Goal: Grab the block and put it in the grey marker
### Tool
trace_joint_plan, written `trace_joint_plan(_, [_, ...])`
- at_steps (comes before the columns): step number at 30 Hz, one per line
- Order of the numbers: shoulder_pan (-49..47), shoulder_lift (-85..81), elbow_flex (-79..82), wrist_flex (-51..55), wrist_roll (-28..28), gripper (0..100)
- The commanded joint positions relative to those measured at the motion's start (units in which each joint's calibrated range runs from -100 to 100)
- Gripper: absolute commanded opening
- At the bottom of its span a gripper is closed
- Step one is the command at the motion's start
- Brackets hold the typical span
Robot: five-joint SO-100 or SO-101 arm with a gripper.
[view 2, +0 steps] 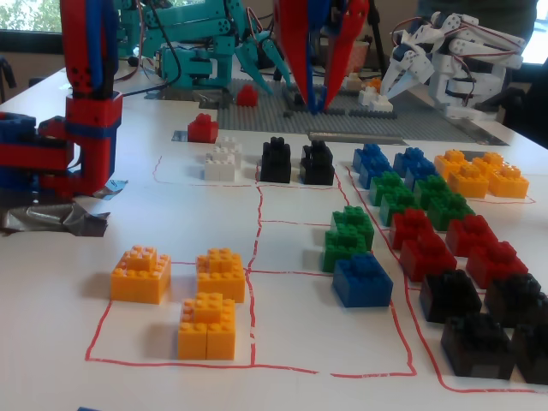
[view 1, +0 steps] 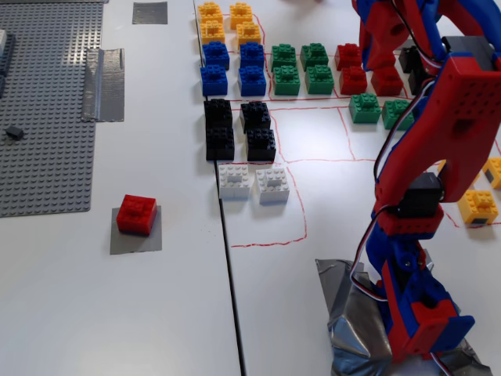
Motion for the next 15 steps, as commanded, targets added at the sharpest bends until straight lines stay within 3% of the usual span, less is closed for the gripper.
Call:
trace_joint_plan(1, [1.5,-4.4,0.1,-1.7,-0.4,0])
trace_joint_plan(15, [2.0,-2.1,2.4,-4.9,-4.1,0])
